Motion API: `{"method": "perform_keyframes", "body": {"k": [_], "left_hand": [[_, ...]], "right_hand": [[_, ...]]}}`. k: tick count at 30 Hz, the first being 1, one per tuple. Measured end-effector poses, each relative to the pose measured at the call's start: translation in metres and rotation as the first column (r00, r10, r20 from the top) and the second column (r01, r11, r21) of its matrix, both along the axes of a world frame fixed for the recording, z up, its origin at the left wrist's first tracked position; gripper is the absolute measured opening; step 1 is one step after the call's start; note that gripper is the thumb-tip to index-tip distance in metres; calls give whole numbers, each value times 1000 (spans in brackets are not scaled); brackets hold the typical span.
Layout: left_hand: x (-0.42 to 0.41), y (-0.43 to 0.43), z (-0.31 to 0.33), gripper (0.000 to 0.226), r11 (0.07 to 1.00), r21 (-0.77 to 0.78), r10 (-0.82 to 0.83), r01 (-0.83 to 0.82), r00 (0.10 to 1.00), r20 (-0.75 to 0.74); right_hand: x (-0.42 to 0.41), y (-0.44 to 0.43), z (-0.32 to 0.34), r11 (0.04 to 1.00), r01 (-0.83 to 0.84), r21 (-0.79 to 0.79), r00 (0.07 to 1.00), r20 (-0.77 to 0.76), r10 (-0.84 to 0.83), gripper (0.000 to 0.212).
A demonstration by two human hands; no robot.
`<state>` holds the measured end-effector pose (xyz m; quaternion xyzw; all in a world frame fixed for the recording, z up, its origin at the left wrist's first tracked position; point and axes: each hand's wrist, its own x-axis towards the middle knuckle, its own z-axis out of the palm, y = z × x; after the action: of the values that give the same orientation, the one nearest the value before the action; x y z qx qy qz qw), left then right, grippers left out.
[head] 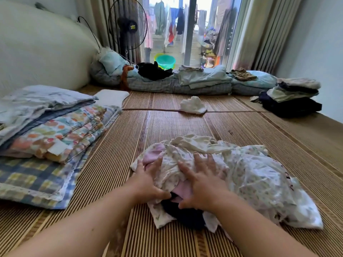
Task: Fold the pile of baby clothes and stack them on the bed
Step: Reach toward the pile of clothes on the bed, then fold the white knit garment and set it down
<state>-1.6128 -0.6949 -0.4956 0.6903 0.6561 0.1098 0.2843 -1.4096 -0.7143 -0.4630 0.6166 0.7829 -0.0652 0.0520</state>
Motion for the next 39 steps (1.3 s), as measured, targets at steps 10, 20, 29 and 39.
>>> {"method": "perform_keyframes", "body": {"k": [10, 20, 29, 39], "left_hand": [[61, 37, -41, 102, 989, 81, -130, 125, 989, 66], [206, 23, -38, 94, 966, 88, -240, 242, 970, -33], [244, 6, -31, 101, 967, 26, -251, 254, 964, -93], [185, -2, -16, 100, 934, 153, -336, 324, 940, 56]], "right_hand": [[41, 32, -37, 985, 142, -100, 989, 59, -137, 102], [171, 8, -44, 932, 360, -53, 932, 58, -357, 94], [200, -11, -36, 933, 359, -36, 933, 27, -358, 92], [172, 47, 19, 801, 548, 240, 728, -608, -317, 48]]}}
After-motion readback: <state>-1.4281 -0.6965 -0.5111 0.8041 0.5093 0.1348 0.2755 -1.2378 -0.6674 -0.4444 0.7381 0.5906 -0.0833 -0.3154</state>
